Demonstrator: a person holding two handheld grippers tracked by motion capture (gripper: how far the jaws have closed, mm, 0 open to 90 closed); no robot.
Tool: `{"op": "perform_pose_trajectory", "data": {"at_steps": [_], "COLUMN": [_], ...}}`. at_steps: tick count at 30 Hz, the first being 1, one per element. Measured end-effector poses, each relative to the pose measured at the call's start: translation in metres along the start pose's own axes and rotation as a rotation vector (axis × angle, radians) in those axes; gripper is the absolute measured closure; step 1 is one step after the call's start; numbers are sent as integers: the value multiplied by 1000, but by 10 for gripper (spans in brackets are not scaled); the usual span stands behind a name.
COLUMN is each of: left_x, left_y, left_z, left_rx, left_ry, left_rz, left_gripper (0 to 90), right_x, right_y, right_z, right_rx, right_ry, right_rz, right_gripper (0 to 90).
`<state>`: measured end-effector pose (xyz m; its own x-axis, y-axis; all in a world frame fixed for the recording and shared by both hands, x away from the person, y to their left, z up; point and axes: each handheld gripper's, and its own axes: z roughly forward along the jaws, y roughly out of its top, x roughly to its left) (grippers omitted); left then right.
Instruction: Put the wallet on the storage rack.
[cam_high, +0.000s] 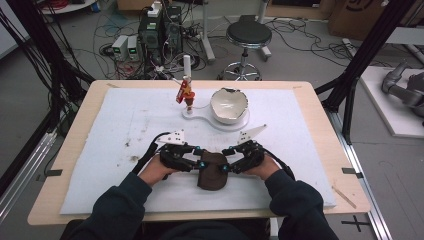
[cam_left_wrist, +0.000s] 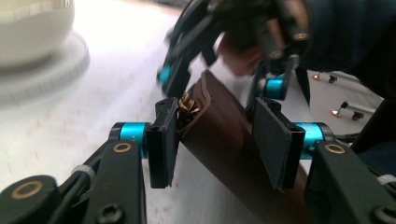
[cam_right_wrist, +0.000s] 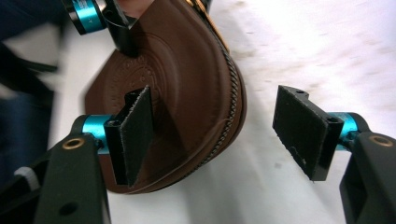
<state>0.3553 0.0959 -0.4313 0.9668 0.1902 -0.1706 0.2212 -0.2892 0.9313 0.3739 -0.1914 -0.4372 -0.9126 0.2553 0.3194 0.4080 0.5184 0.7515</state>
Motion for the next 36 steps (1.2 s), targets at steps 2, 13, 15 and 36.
{"op": "perform_pose_trajectory", "data": {"at_steps": [2, 13, 15, 36], "left_x": [0, 14, 19, 44], "left_y": [1, 6, 6, -19], "left_z": [-1, -30, -44, -113], "left_rx": [-1, -44, -64, -138], "left_ry": [10, 194, 261, 558], "left_rz": [4, -104, -126, -265], "left_gripper": [520, 410, 398, 245], "right_x": [-7, -13, -13, -8], "right_y": [-1, 1, 2, 35], "right_z": [3, -16, -24, -93], "right_rx": [-2, -84, -132, -334], "right_ry": [72, 96, 73, -212], "right_rz": [49, 124, 122, 34], "right_gripper": [352, 664, 688, 706]}}
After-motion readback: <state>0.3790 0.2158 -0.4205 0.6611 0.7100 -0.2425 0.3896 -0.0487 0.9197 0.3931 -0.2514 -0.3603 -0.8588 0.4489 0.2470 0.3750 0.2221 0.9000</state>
